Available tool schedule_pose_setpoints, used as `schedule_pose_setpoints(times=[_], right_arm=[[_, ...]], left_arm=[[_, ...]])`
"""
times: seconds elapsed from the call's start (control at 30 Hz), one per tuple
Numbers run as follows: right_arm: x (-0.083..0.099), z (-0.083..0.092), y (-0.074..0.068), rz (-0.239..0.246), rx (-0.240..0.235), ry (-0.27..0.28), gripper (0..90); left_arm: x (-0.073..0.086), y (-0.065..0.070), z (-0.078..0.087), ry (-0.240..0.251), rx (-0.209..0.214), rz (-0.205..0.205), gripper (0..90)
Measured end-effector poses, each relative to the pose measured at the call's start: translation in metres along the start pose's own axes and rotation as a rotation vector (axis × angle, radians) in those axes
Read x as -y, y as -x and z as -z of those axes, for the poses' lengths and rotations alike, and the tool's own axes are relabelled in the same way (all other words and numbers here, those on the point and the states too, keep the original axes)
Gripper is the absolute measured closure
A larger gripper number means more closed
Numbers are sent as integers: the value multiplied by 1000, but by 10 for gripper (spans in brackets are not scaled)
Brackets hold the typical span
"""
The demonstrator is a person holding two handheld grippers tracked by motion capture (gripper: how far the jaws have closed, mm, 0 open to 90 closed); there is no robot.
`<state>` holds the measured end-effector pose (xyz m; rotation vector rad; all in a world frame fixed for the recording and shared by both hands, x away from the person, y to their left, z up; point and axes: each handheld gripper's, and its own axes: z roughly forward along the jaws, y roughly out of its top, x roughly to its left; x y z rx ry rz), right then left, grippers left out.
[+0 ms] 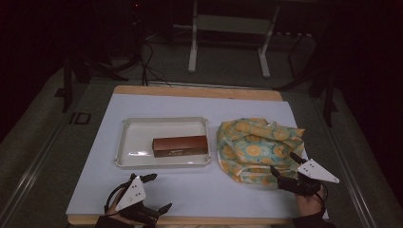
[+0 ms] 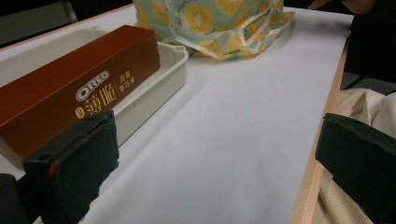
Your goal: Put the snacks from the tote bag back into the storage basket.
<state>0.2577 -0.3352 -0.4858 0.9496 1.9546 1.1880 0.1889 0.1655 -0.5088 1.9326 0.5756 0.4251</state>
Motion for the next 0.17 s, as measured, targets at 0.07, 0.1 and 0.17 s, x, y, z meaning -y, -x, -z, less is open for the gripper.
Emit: schedule_pose_setpoints(times=[0.07, 0.1, 0.17], right_arm=[[0, 0, -1, 15, 4, -3, 135], [0, -1, -1, 24, 8, -5, 135], [0, -1, -2, 27, 2, -6, 134]], left_arm=[[0, 0, 0, -1, 2, -1, 0], [0, 0, 0, -2, 4, -2, 0], [0, 0, 0, -4, 5, -3, 0]])
